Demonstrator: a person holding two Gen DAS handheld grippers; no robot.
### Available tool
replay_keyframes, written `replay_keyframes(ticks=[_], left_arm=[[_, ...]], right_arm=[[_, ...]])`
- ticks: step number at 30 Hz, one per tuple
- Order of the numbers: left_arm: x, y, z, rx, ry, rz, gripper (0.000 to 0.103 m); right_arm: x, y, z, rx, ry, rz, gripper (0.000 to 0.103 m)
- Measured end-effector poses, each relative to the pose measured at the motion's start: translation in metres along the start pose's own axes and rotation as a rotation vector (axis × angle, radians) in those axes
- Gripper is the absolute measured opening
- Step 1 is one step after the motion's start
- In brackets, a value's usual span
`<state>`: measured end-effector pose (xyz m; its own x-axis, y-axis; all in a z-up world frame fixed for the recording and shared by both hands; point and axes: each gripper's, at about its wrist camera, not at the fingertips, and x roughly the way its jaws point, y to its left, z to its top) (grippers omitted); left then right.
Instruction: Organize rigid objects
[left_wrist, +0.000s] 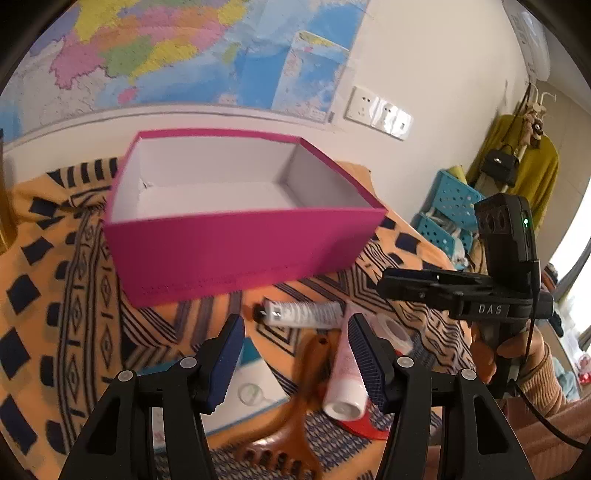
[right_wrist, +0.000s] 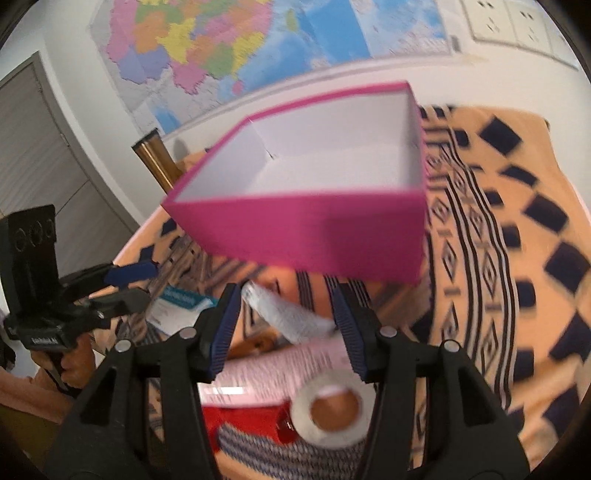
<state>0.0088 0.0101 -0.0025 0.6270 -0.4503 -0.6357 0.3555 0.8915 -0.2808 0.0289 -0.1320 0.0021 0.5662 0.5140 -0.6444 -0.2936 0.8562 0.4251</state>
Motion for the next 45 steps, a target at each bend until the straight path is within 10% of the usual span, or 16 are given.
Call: replay_keyframes(ticks=[28,35,45], left_arm=[[0.009,-0.014,-0.047,-0.002,0.13,-0.048,0.059],[0.009,-0.015,-0.053,0.002,0.152,-0.062,0.059],[0.013,-0.026,-0.064,0.032,0.196,-0.108,0.059]], right_arm=[[-0.002,0.015,-0.076,0.021,0.076,0.042,0.04],[-0.004,0.01,-0.075,0.042,0.052,0.031,0.011],[-0.021,0.014,-0.064,0.05,-0.017,0.103,0.005]])
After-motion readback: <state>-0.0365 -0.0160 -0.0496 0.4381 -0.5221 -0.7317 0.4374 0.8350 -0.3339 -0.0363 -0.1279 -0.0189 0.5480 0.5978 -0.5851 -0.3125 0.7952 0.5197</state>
